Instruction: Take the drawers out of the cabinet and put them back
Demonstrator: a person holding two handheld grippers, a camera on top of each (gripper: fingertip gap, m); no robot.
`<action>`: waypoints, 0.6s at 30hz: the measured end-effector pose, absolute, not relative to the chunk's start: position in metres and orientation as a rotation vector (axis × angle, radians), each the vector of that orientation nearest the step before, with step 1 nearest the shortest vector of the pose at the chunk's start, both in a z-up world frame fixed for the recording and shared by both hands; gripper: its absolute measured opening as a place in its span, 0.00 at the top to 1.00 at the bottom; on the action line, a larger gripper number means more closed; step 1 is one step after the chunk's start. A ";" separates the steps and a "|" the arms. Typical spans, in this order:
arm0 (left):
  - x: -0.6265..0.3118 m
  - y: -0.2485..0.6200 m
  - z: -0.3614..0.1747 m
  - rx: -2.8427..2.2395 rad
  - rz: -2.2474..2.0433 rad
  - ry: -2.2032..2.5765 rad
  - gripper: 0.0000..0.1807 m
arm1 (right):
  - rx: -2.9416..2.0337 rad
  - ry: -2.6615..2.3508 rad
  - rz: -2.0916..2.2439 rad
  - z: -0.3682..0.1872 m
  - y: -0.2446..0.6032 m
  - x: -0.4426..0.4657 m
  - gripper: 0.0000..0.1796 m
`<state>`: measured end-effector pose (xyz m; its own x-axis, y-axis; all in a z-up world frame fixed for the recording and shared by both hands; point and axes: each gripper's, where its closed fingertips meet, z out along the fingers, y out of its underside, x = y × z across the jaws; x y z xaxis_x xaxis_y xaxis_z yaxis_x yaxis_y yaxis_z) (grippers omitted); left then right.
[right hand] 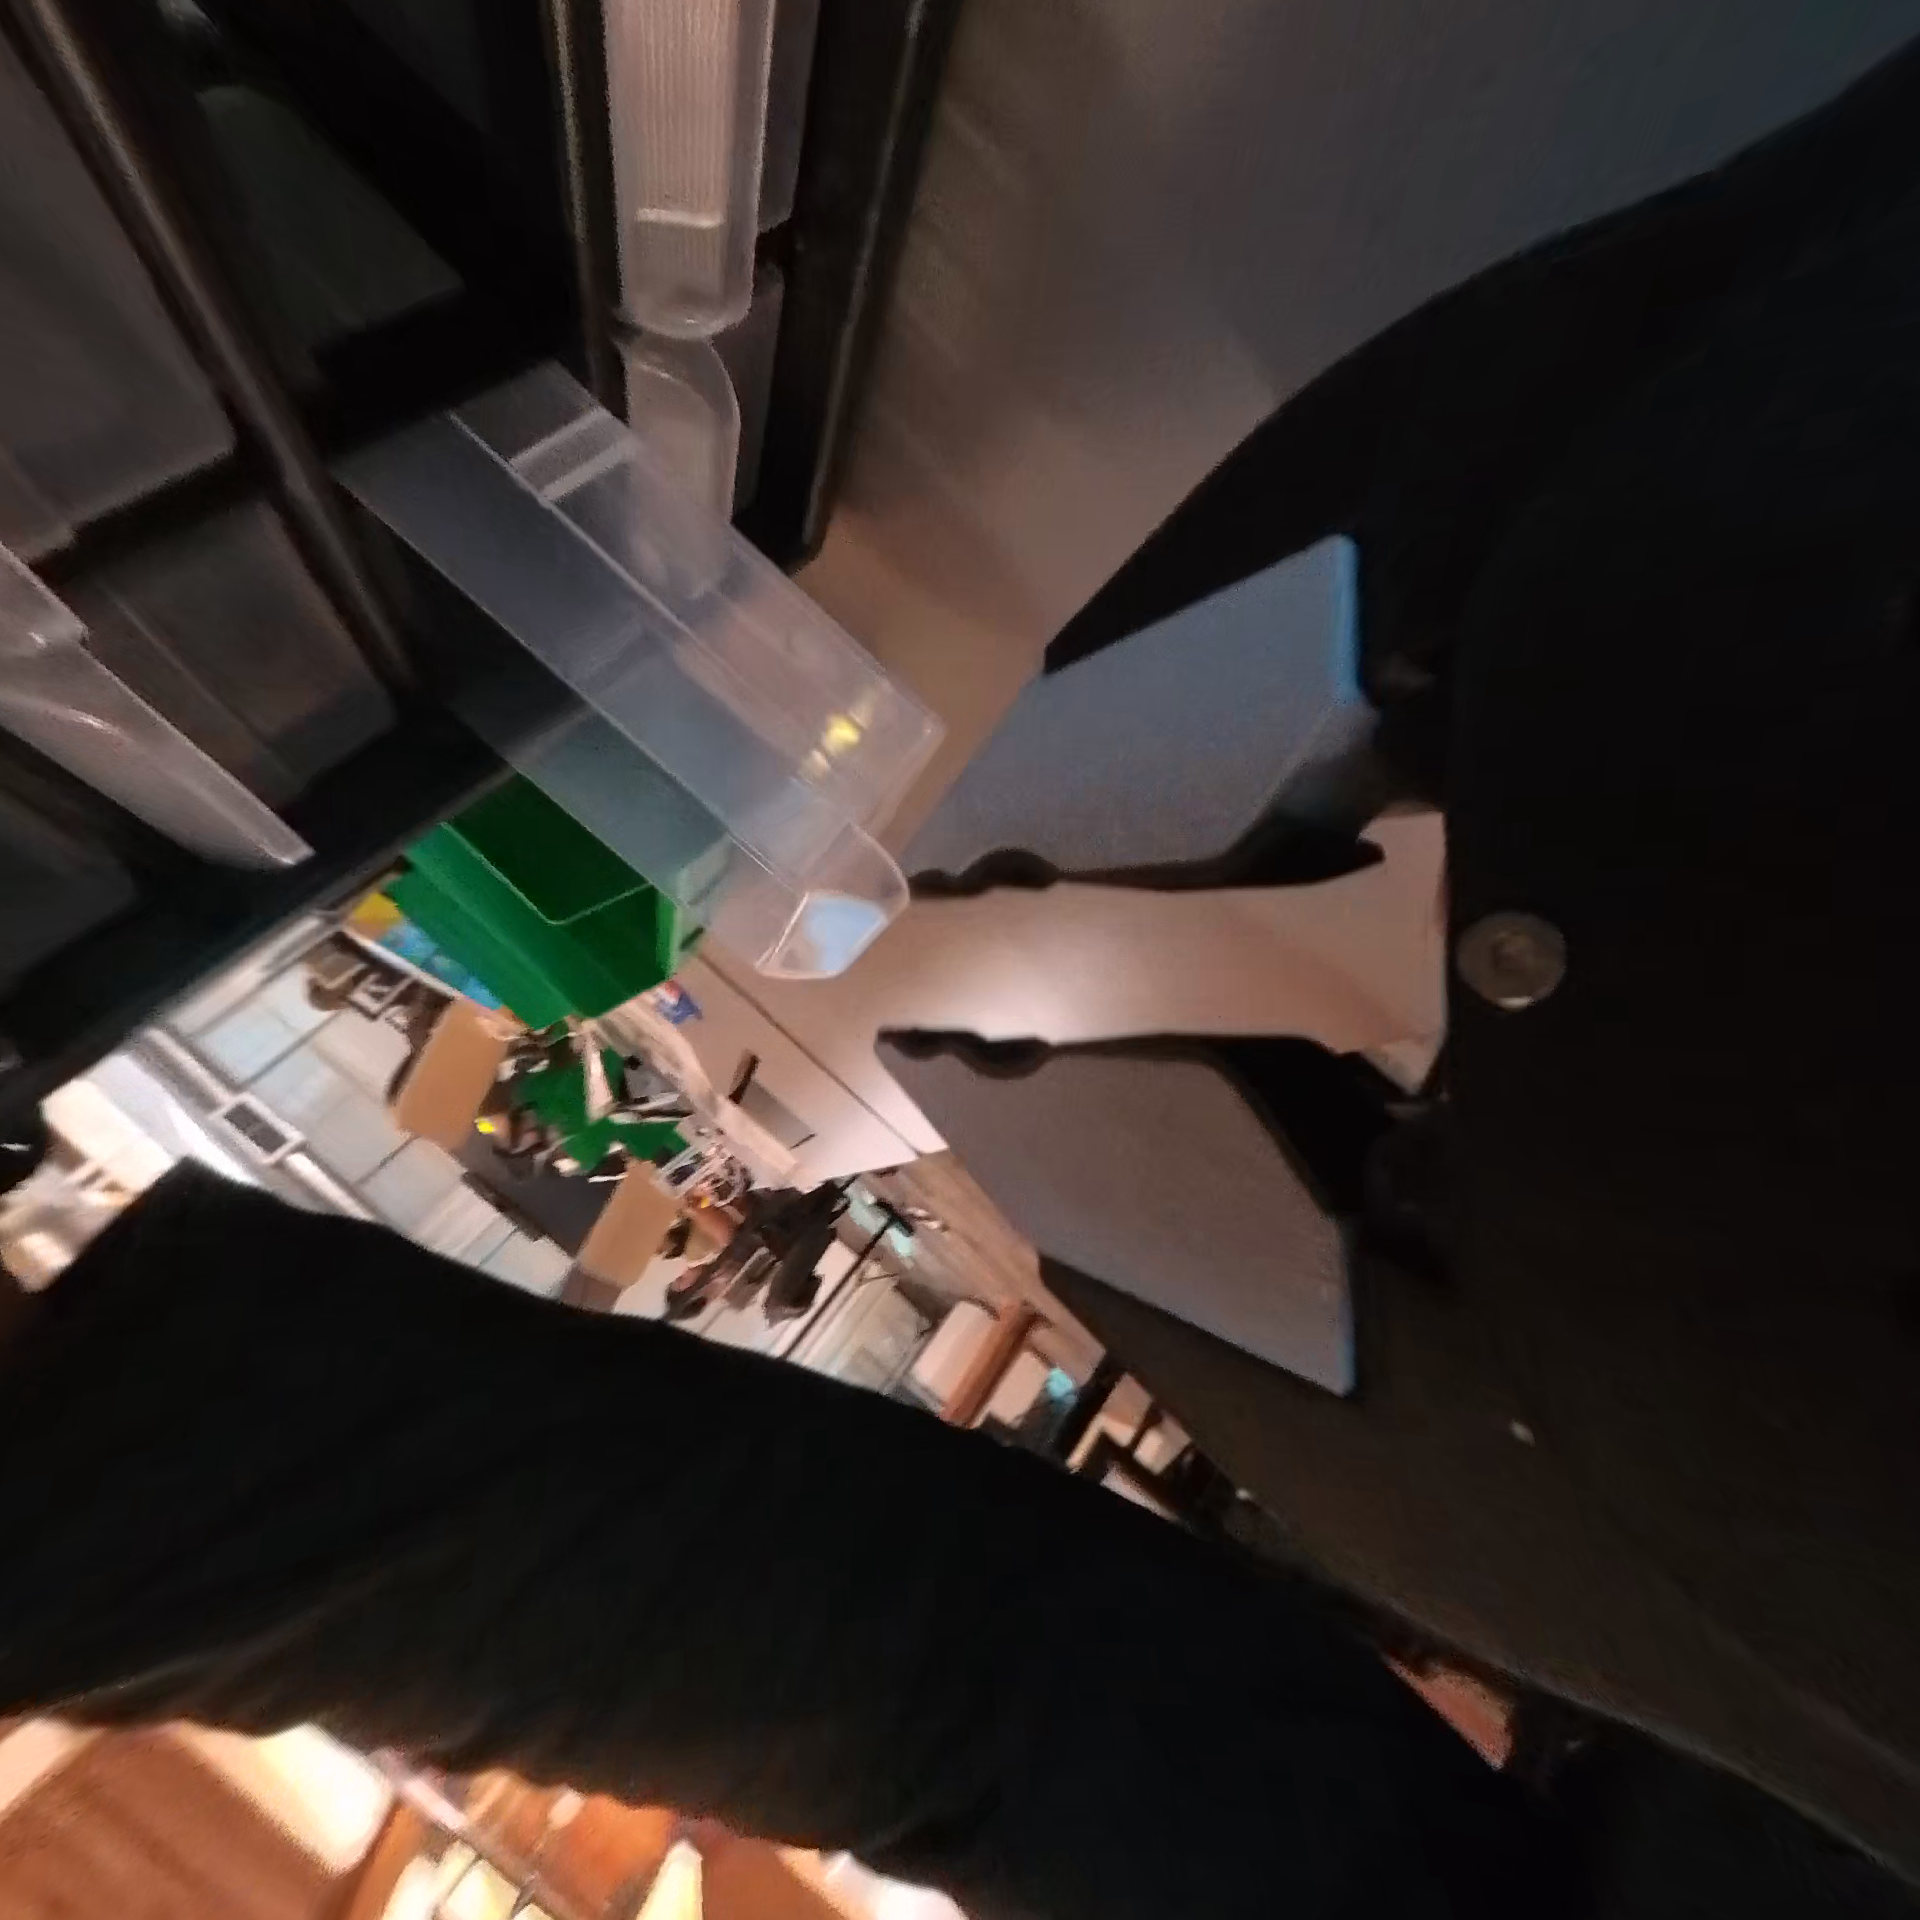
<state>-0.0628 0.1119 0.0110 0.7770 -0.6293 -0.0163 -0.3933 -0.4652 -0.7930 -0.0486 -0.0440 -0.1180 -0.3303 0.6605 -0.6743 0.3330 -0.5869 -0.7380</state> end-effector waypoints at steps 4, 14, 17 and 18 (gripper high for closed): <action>-0.062 0.111 0.011 -2.116 -0.347 0.759 0.90 | -1.588 -1.590 1.765 -0.135 -0.047 -0.030 0.77; -0.063 0.112 0.011 -2.119 -0.352 0.757 0.90 | -0.991 -2.083 0.647 -0.120 -0.026 -0.027 0.80; -0.063 0.112 0.011 -2.118 -0.351 0.754 0.90 | -0.865 -2.075 0.365 -0.120 -0.013 -0.037 0.78; -0.063 0.112 0.011 -2.119 -0.350 0.755 0.90 | -0.843 -2.070 0.312 -0.120 -0.011 -0.039 0.81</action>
